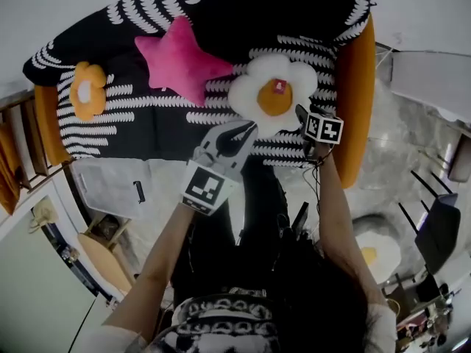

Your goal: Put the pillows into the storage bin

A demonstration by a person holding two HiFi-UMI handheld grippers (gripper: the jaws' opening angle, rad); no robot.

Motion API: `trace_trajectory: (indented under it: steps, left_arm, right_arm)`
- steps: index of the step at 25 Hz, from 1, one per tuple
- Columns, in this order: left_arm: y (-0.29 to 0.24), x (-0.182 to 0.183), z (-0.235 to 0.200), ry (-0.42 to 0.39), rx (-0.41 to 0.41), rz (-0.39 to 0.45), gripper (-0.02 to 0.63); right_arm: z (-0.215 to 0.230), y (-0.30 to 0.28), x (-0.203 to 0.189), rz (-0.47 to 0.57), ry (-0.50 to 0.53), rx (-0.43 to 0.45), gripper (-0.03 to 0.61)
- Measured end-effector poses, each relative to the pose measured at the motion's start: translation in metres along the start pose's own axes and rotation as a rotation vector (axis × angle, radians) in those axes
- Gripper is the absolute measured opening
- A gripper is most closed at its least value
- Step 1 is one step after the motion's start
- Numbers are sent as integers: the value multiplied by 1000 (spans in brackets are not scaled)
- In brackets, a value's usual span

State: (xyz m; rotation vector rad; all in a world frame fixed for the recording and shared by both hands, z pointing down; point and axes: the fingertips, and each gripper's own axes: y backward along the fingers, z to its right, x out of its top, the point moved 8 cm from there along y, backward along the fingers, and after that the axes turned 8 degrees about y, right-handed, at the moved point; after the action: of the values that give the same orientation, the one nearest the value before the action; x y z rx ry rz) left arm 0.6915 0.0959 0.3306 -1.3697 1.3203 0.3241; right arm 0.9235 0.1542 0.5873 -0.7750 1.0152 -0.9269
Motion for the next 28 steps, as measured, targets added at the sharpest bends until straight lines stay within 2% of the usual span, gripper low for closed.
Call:
trace_trajectory:
  steps: [4, 7, 9, 13, 17, 20, 24, 28]
  left_arm:
    - [-15, -13, -10, 23, 37, -27, 12]
    - [-14, -23, -17, 46, 60, -40, 12]
    - [-9, -31, -20, 62, 80, -51, 12]
    - [7, -45, -30, 86, 130, -54, 12]
    - [30, -47, -38, 129, 199, -10, 12]
    - [60, -45, -41, 147, 243, 22, 12]
    - [105, -44, -45, 185, 327, 103, 12]
    - [171, -57, -52, 213, 399, 136, 12]
  right_arm:
    - [20, -35, 4, -49, 33, -27, 283]
    - [24, -52, 7, -78, 67, -45, 298]
    - [22, -59, 5, -107, 102, -57, 280]
    - [11, -62, 7, -143, 136, -52, 181]
    - [-5, -43, 7, -138, 47, 67, 141]
    - [-36, -17, -2, -126, -38, 157, 124]
    - [-85, 15, 1, -111, -109, 253, 105]
    - [-161, 44, -16, -137, -138, 326, 95]
